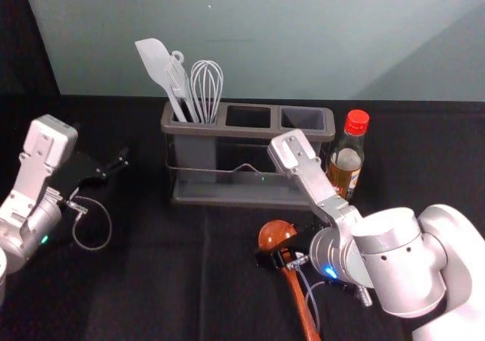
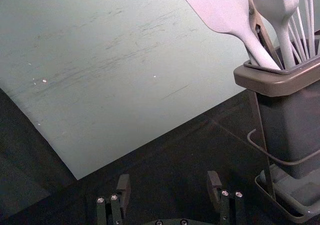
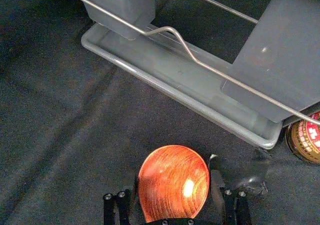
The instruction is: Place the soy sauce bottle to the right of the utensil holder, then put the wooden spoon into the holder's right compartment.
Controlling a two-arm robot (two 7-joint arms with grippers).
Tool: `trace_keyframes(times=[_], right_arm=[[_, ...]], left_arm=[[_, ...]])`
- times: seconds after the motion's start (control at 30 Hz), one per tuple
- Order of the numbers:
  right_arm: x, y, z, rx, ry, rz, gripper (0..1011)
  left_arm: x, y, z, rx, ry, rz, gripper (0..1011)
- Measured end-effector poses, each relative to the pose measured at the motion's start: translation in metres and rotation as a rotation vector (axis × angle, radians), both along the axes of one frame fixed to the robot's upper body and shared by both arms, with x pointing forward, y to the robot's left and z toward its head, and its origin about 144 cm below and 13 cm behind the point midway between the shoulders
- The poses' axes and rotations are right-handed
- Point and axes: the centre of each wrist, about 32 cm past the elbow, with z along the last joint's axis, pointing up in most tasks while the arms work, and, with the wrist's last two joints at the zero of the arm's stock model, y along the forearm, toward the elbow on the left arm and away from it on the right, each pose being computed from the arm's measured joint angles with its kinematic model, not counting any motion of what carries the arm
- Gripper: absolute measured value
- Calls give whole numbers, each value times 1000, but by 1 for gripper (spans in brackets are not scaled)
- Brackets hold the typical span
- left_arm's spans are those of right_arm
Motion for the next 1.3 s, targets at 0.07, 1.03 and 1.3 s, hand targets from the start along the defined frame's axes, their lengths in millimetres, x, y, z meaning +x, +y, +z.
trace_keyframes(times=[0.07, 1.03, 1.3], right_arm=[[0, 0, -1, 0, 0, -2, 916], [-39, -33, 34, 107, -220, 105, 842], [-62, -60, 27, 187, -432, 199, 842]], left_arm=[[0, 0, 0, 0, 0, 0, 1005], [0, 0, 0, 0, 0, 0, 1005], [0, 0, 0, 0, 0, 0, 1005]])
